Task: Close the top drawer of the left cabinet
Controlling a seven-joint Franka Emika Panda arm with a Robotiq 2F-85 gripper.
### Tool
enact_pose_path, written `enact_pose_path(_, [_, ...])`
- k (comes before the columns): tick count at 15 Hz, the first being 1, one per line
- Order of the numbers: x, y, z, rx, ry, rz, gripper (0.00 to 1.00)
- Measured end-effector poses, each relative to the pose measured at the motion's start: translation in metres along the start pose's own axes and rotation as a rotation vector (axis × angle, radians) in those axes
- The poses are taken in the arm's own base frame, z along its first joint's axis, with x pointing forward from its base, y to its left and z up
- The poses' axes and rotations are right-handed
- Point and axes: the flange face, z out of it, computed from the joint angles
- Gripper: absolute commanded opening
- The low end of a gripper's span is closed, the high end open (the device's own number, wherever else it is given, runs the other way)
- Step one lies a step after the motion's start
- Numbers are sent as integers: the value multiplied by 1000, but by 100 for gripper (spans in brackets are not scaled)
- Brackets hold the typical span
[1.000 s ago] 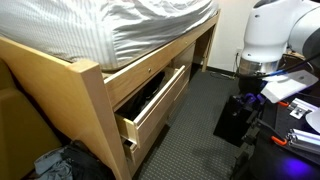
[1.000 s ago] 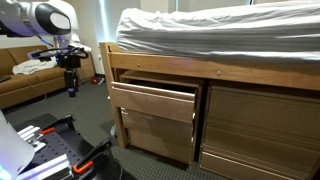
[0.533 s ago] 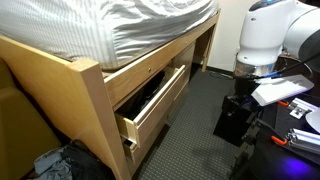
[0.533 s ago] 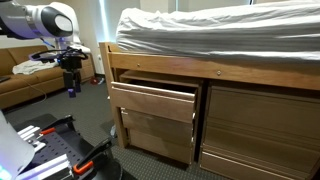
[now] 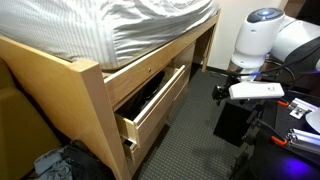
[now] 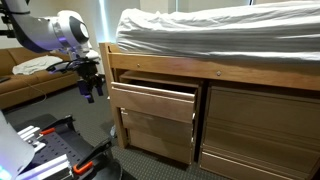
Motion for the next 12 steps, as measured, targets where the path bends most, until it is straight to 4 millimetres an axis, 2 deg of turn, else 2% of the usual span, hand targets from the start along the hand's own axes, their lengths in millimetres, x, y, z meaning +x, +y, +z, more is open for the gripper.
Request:
enact_pose_path(3, [12,-2,19,17,42,131,100])
enact_pose_path(6, [4,-7,46,2,56,219,100])
enact_pose_path(12, [6,-11,41,16,58,219,100])
